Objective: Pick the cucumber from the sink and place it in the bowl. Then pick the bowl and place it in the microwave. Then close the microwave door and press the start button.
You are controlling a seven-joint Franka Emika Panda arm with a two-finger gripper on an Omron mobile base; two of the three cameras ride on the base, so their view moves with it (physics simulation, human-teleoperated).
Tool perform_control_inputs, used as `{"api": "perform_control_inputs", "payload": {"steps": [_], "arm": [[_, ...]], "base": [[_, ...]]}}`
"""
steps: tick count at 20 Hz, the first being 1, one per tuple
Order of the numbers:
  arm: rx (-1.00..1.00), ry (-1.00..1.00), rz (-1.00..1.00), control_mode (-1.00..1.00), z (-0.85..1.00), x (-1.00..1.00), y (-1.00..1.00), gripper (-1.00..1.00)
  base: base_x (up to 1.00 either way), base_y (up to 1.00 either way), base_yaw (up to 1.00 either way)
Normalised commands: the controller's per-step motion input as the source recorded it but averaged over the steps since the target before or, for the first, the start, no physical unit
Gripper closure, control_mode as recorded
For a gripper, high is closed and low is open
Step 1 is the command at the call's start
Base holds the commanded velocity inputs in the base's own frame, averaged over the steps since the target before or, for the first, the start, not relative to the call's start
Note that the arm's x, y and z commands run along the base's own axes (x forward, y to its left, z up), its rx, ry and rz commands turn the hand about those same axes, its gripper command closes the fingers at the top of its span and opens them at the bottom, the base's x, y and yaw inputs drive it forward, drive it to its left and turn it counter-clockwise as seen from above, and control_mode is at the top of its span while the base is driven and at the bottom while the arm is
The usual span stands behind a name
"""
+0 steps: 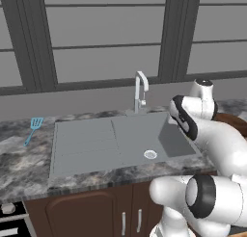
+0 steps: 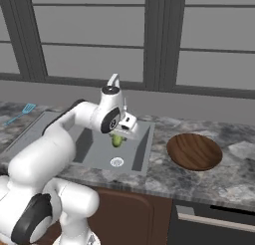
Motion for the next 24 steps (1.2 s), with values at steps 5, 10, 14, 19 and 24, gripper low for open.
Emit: {"api": "perform_control_inputs", "payload": {"steps": [5,10,14,19,24], "arm": [[-0.02,0.00,-0.20,-1.00,0.31,-0.14,-1.00,1.00],[-0.03,0.00,-0.03,-1.00,0.01,0.07,-0.99,1.00],[-0.01,0.00,0.11,-1.00,0.00,0.25,-1.00,1.00],[-0.03,0.00,0.26,-1.00,-0.27,0.28,-0.66,1.00],[-0.07,0.00,0.35,-1.00,-0.49,0.06,-0.25,1.00]], "base": [[0.00,0.00,0.00],[0.00,0.00,0.00],[0.00,0.00,0.00],[0.00,0.00,0.00],[0.00,0.00,0.00]]}}
